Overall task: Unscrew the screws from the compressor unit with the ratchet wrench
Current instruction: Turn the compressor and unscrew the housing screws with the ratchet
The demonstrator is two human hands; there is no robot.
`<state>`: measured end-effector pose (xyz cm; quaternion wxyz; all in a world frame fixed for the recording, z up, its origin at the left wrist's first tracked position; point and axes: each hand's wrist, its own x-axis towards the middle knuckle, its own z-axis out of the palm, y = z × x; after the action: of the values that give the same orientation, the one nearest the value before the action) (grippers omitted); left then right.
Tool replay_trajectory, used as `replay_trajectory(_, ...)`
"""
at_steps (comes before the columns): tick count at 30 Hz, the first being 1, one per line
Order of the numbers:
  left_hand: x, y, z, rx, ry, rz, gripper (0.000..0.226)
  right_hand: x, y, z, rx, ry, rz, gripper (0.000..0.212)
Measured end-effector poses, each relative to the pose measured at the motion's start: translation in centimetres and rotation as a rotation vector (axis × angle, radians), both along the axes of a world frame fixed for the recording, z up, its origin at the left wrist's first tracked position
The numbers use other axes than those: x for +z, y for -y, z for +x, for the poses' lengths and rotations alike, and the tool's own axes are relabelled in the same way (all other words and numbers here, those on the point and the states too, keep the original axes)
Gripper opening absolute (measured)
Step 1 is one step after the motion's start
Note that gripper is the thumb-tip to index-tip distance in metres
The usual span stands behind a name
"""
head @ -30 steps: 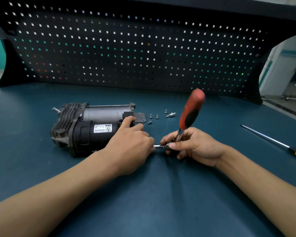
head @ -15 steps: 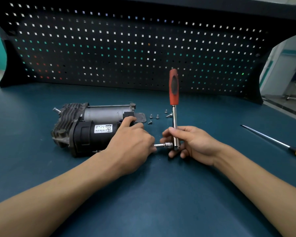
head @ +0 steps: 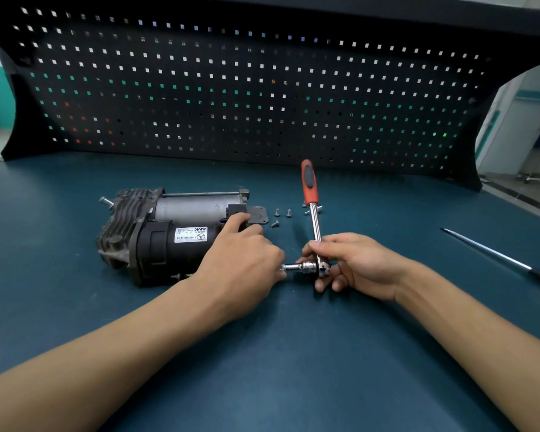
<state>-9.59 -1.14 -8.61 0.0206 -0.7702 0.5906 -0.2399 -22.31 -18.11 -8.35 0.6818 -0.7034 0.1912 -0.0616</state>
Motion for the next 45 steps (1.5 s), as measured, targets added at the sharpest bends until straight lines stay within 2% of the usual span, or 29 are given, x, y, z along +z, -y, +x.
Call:
replay_trajectory(5, -0.3, -0.1, 0.1, -0.039, 0.027, -0.023, 0.03, 0.1, 0.1, 0.0, -0.023, -0.023, -0.007, 0.042)
replay_trajectory(9, -0.2, -0.6, 0.0, -0.122, 0.029, -0.037, 0.027, -0.2, 0.5, -0.4, -0.028, -0.025, 0.025, 0.039)
replay_trajectory(11, 0.5, -1.5, 0.8, -0.195, 0.047, -0.075, 0.038, -0.2, 0.8, -0.6, -0.021, 0.001, 0.036, 0.034)
replay_trajectory(15, 1.4, -5.2, 3.2, -0.237, -0.018, -0.078, 0.073, -0.1, 1.3, -0.7, -0.002, 0.018, 0.022, 0.034)
replay_trajectory(18, 1.8, -8.4, 5.2, -0.135, -0.068, -0.107, 0.094, -0.3, 1.0, -0.5, 0.007, 0.013, 0.013, 0.038)
replay_trajectory(22, 2.7, -11.1, 7.8, 0.056, -0.182, -0.042, 0.106, -0.2, 0.7, -0.3, 0.002, 0.005, 0.013, 0.037)
replay_trajectory(25, 2.0, -11.0, 8.1, 0.089, -0.226, 0.024, 0.098, -0.2, 0.6, -0.3, -0.006, 0.001, 0.025, 0.024)
replay_trajectory(29, 1.6, -10.5, 8.0, 0.109, -0.262, -0.004, 0.097, 0.0, 0.6, -0.3, -0.016, 0.002, 0.028, 0.015)
replay_trajectory(35, 0.7, -10.3, 7.7, 0.11, -0.283, -0.109, 0.088, 0.0, 0.6, -0.5, -0.037, 0.006, 0.045, 0.015)
replay_trajectory(42, 0.4, -10.3, 7.8, 0.085, -0.325, -0.187, 0.083, 0.4, 0.2, -0.5, -0.046, 0.066, 0.156, 0.012)
replay_trajectory(45, 0.3, -10.6, 8.0, 0.072, -0.362, -0.176, 0.084, 0.3, -0.1, -0.6, -0.048, 0.11, 0.21, 0.022)
